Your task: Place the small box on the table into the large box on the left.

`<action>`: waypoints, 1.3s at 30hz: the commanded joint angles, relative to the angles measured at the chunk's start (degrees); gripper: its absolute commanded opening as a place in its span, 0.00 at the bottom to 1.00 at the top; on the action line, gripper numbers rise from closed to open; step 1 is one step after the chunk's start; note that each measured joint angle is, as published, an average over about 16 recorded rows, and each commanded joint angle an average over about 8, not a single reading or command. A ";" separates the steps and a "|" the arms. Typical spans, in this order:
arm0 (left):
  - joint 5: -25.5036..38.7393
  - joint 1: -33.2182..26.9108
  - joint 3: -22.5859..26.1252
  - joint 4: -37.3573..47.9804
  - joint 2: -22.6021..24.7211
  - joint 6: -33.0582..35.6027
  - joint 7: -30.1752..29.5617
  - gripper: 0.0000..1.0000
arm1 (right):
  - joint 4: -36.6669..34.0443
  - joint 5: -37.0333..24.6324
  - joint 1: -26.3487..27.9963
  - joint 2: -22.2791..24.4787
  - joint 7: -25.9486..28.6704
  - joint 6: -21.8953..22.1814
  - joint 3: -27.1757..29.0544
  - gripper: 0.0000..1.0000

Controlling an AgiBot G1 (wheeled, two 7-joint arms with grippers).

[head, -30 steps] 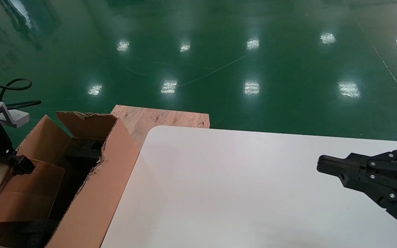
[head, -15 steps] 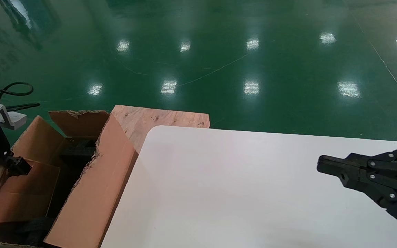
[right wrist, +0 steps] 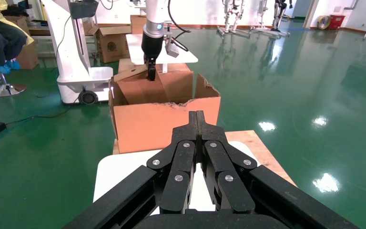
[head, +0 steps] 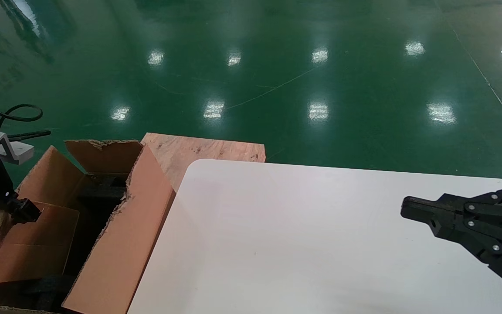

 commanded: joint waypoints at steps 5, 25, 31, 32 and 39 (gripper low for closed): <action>0.01 -0.01 0.02 0.07 -0.02 0.01 -0.01 1.00 | 0.00 0.00 0.00 0.00 0.00 0.00 0.00 0.55; -0.09 -0.09 -0.02 0.10 0.00 -0.08 -0.04 1.00 | 0.00 0.00 0.00 0.00 0.00 -0.01 0.00 1.00; -1.35 -1.05 -0.91 -0.75 0.44 -1.88 0.24 1.00 | -0.01 0.00 0.01 0.00 -0.01 -0.01 -0.01 1.00; -1.89 -1.32 -1.28 -1.10 0.55 -2.45 0.37 1.00 | -0.02 0.00 0.01 0.00 -0.01 -0.01 -0.02 1.00; -9.56 -4.01 -6.58 -6.29 0.30 -5.05 3.11 1.00 | -0.02 0.01 0.02 0.00 -0.02 -0.01 -0.03 1.00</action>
